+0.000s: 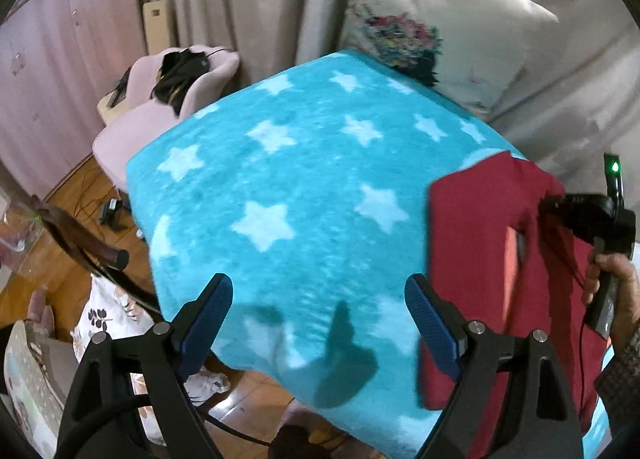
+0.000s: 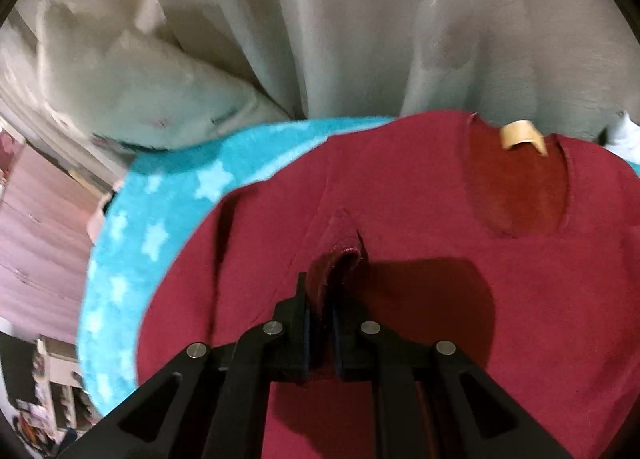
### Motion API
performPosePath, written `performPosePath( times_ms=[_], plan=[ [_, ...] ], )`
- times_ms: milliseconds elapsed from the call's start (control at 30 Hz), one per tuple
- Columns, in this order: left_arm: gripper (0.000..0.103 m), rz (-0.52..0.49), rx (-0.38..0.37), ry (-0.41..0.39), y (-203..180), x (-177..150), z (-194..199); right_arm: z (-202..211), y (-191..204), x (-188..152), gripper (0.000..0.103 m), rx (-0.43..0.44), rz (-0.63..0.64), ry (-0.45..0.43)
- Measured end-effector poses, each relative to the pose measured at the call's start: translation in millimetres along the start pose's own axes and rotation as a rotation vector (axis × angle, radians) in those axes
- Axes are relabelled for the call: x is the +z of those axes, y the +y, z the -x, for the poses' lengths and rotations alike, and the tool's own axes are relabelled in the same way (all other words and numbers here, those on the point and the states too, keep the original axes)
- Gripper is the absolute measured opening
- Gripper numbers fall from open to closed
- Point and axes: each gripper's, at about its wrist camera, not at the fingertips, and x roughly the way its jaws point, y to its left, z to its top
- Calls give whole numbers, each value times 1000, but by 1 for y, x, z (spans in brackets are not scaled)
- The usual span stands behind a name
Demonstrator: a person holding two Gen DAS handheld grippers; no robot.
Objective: Fold small clothes
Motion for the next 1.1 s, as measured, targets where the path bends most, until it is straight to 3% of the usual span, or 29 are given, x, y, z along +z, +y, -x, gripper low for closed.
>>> performPosePath(
  times_ms=[100, 133, 167, 267, 400, 633, 867, 1000, 1100],
  plan=[
    [87, 13, 21, 3, 11, 2, -2, -9, -3, 0, 17, -14, -6, 8],
    [87, 16, 30, 1, 15, 3, -1, -9, 0, 1, 23, -22, 10, 5],
    [87, 20, 36, -3, 17, 4, 1, -7, 4, 2, 32, -36, 38, 9],
    [87, 44, 49, -26, 27, 4, 8, 0, 40, 2, 39, -117, 209, -11],
    [87, 84, 73, -35, 42, -1, 16, 18, 75, -4, 53, -103, 317, -81],
    [87, 143, 119, -38, 62, -18, 29, -32, 78, -7, 54, -48, 261, 57],
    [87, 240, 168, -20, 81, -31, 39, 26, 82, -29, 54, 59, 284, -51],
    [87, 287, 177, -55, 87, -30, 48, 51, 86, -64, 54, 182, 294, 10],
    [87, 312, 182, -36, 88, -32, 43, 62, 97, -97, 54, 250, 353, 81]
  ],
)
